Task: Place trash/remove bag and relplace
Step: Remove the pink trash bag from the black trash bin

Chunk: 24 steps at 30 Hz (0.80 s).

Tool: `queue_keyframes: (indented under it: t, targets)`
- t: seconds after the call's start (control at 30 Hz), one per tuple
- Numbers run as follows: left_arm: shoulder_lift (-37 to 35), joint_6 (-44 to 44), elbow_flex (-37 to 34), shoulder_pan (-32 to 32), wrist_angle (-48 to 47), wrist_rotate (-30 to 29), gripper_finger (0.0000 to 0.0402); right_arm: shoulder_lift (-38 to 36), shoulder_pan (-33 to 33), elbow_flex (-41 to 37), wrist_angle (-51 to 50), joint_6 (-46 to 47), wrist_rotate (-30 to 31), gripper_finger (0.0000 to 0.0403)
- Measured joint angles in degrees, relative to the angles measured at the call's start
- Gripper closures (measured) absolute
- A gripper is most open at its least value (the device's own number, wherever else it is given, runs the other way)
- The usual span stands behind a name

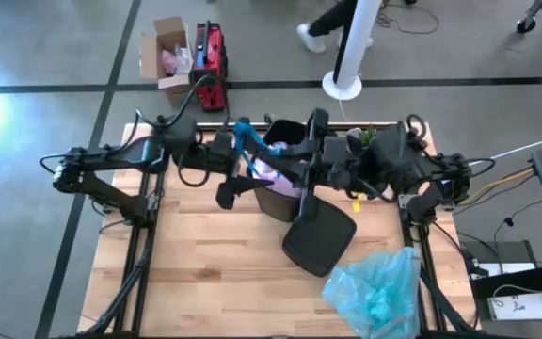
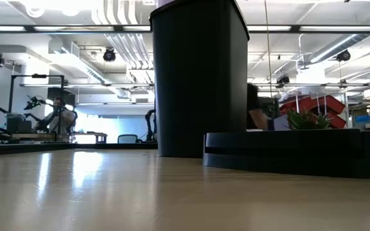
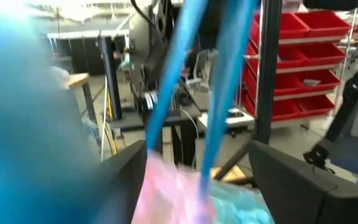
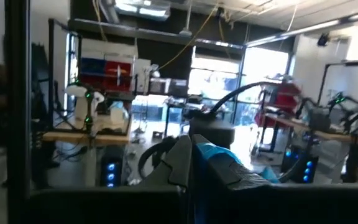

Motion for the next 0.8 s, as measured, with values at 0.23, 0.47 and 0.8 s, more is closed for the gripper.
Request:
queue_keyframes:
  t: [0.23, 0.47, 0.8]
  targets:
    - [2.94, 2.92, 0.0, 0.02, 1.01, 0.04, 0.0123, 0.6, 0.0, -0.02, -1.62, 1.6, -0.09, 0.0401]
    - [5.99, 3.38, 0.0, 0.0, 0.1, 0.44, 0.0139, 0.61, 0.01, -0.02, -1.38, 1.6, -3.02, 0.0401]
    - [6.49, 3.42, 0.07, 0.07, -8.75, -1.28, 0.0212, 0.32, 0.13, 1.06, -1.39, 1.14, -3.03, 0.0401]
